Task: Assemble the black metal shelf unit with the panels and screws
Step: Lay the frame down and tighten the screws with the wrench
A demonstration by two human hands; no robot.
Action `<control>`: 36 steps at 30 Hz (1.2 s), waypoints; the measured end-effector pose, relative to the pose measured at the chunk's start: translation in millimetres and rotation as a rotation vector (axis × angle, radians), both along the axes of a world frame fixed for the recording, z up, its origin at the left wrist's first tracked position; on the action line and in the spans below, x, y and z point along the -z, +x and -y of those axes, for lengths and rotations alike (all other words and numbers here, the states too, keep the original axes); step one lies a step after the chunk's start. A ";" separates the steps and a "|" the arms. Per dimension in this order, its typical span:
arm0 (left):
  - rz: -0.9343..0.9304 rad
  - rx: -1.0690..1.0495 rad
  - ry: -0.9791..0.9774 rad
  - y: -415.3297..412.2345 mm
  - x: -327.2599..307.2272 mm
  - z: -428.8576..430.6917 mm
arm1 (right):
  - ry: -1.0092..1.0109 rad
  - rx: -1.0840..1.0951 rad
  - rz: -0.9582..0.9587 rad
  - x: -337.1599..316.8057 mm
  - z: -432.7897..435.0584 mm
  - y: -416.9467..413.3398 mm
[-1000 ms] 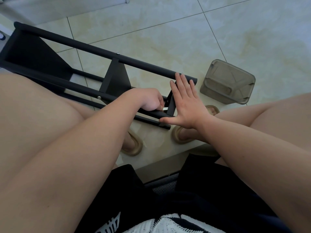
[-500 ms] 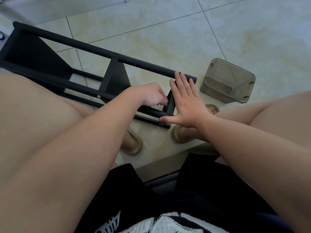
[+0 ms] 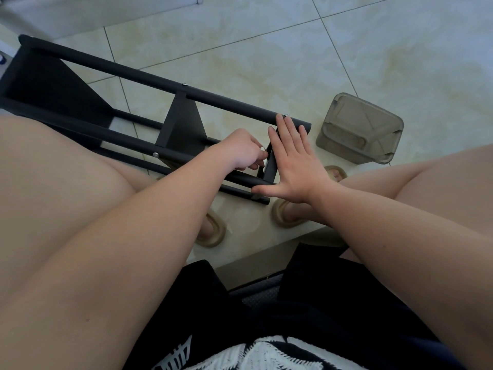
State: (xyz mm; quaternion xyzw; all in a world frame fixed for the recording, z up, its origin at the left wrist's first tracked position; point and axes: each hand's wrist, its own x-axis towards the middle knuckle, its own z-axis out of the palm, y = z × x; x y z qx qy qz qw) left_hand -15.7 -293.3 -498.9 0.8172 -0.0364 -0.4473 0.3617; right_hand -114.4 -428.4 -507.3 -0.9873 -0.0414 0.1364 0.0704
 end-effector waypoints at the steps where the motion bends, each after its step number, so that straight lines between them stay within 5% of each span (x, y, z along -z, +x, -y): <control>1: -0.004 -0.005 0.003 0.2 0.1 0.5 | -0.002 0.001 0.000 -0.2 0.0 0.0; 36: -0.007 0.085 0.025 7.4 12.3 -2.8 | 0.005 0.000 0.013 0.4 0.3 -0.5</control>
